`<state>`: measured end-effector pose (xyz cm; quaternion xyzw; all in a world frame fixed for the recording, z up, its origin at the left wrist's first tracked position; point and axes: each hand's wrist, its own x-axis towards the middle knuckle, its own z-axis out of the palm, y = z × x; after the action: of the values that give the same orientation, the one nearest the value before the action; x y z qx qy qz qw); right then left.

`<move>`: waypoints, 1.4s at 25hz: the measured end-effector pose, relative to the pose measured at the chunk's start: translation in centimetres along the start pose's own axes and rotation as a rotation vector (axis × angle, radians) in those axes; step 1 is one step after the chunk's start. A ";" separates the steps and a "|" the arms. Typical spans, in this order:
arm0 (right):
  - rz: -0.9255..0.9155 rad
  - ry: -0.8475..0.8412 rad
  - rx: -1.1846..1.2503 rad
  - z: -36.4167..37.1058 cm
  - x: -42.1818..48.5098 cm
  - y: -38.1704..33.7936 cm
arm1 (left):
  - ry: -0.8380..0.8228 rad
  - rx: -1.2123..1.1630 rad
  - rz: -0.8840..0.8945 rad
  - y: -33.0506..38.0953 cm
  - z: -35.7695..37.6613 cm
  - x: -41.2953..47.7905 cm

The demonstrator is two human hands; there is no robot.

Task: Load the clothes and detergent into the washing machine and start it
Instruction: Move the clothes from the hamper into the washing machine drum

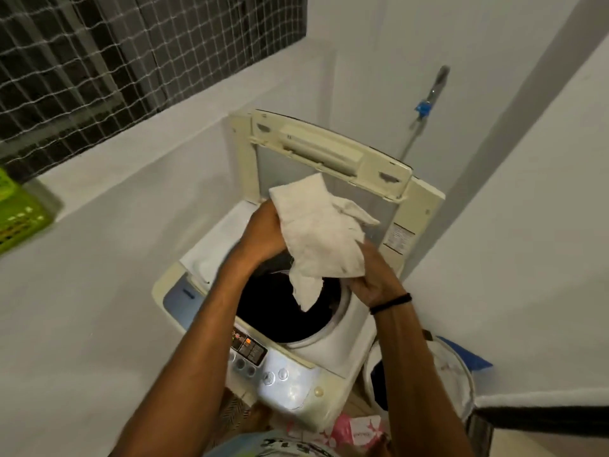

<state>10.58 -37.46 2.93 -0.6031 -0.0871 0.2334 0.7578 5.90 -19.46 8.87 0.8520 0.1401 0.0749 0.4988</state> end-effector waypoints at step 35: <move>1.061 0.378 -0.780 -51.9 -1.5 50.3 | -0.551 0.331 -0.509 -29.8 62.6 -1.7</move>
<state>18.23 -75.21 -58.20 -0.8235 0.2763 0.4151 0.2705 16.11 -58.14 -47.81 0.8471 0.2179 -0.3053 0.3766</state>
